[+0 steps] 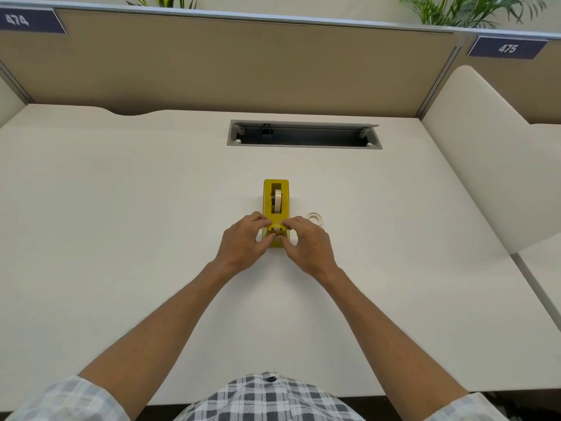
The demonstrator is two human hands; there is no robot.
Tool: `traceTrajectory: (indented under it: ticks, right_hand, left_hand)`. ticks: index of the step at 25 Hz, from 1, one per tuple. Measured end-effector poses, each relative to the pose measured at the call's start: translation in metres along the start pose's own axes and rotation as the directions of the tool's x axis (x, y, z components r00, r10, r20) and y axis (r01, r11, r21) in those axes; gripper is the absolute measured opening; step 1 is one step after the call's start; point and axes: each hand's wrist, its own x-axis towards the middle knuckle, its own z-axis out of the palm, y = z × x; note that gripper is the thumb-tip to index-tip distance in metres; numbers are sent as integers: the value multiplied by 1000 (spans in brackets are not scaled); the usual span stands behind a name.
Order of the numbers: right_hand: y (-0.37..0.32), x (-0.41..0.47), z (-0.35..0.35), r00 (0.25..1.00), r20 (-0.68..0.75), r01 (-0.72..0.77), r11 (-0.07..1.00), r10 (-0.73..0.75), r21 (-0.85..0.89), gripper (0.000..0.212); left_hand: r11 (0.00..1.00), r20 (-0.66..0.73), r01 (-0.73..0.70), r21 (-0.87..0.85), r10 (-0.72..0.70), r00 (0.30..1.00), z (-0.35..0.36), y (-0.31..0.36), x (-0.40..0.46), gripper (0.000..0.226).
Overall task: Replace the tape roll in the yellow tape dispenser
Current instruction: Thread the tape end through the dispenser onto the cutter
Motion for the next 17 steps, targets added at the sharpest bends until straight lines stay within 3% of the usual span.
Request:
traceTrajectory:
  ticks: [4,17]
  right_hand:
    - [-3,-1,-2,999,37,20,1000,-20,-16,36]
    - [-4,-2,2,1000,13,-12,1000,13,-18,33]
  left_hand:
    - [1000,31,-17,-25,18,999,0,-1,-2,35]
    - [999,28,18,-28,-18,999,-1,1,-1,30]
